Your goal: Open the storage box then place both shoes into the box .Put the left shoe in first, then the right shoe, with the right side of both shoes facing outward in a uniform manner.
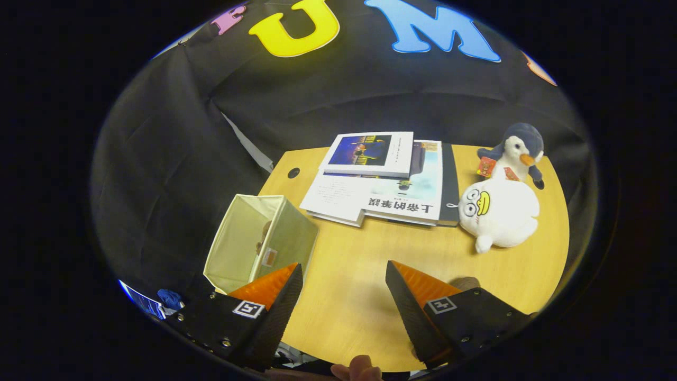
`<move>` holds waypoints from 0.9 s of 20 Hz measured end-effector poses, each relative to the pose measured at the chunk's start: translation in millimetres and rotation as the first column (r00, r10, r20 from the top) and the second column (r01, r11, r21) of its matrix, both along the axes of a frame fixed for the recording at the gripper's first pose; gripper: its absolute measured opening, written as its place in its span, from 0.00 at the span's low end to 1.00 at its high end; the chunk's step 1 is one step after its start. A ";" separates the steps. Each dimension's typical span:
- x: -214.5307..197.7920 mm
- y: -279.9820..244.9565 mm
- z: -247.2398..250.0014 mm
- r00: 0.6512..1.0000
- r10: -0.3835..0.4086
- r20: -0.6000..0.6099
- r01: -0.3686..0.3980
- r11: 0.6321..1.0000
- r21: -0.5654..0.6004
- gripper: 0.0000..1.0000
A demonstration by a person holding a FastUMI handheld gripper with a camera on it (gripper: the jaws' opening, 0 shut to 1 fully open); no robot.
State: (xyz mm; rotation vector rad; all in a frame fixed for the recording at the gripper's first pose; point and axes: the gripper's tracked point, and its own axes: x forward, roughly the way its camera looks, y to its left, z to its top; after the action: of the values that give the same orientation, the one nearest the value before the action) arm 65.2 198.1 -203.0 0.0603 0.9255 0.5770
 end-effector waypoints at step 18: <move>-31.3 -164.5 -75.2 0.981 -0.193 -0.014 0.191 0.980 -0.059 0.96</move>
State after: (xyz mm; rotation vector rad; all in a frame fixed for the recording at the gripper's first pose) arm 33.9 33.6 -278.3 0.1025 0.9430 0.3710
